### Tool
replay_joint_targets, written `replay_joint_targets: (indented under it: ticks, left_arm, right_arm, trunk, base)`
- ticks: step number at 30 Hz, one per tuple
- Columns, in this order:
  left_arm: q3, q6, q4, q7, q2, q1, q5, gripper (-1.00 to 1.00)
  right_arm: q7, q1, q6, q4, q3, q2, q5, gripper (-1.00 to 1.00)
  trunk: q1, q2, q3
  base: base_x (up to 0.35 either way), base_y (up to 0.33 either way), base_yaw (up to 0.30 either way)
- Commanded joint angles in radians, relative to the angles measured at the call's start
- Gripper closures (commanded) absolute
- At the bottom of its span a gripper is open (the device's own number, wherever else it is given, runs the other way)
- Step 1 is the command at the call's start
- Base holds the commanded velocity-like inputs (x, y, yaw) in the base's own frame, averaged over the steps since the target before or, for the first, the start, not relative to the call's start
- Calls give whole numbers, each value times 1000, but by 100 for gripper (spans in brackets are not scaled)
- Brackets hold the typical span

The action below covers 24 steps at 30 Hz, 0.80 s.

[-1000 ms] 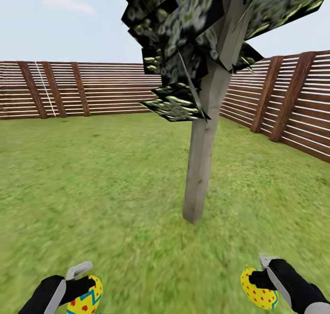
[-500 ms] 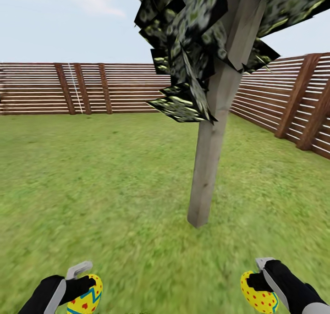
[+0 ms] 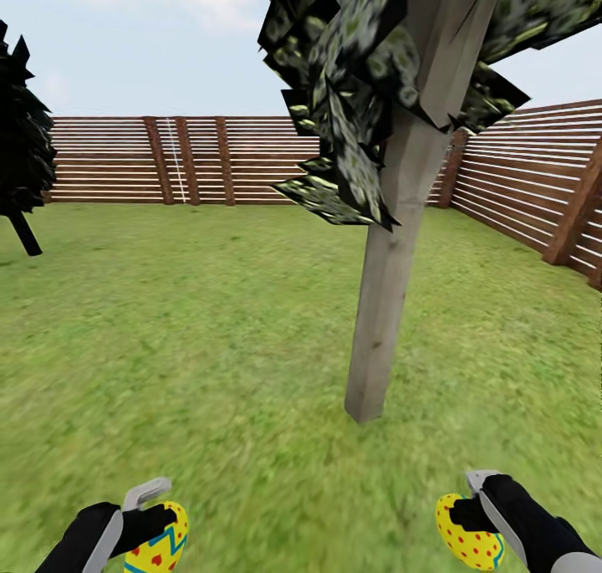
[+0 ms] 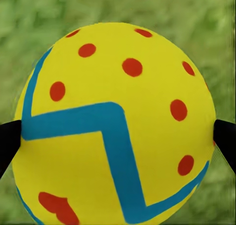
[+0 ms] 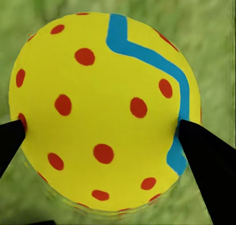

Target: Take the three Easter eggs out of the wicker basket on the lawn in the garden, then place them on the lawn next to a single tree (choose any tree) so that all three eggs are next to the same tree and none are left in the basket.

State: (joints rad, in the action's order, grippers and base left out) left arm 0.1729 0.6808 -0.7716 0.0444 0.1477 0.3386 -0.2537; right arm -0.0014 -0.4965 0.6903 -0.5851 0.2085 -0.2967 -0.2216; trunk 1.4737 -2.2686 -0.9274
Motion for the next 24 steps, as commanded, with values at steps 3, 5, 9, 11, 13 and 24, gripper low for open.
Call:
replay_joint_targets:
  ticks: [3, 5, 9, 11, 13, 24]
  left_arm:
    - [3, 6, -1, 4, -4, 0, 3, 100]
    - [3, 6, 0, 3, -12, 0, 4, 100]
    - [3, 6, 0, 3, -16, 0, 4, 100]
    - [3, 6, 0, 3, -16, 0, 4, 100]
    - [3, 6, 0, 3, -16, 0, 4, 100]
    - [3, 6, 0, 3, -16, 0, 4, 100]
  right_arm:
    - [0, -1, 3, -1, 6, -2, -3, 100]
    - [0, -1, 3, -1, 6, -1, -3, 100]
    - [0, -1, 4, -1, 6, -1, -4, 100]
    - [0, -1, 5, -1, 6, -1, -4, 100]
    - [-1, -1, 6, -1, 7, 4, -3, 100]
    - [-2, -1, 8, -1, 10, 11, -2, 100]
  trunk:
    - [0, 0, -1]
    - [0, 0, -1]
    - [0, 0, -1]
    - [0, 0, -1]
    - [0, 0, -1]
    - [0, 0, -1]
  base:
    - [0, -340, 6]
    - [0, -340, 1]
    - [0, -340, 0]
    - [0, -340, 0]
    - [0, -340, 125]
    - [0, -340, 269]
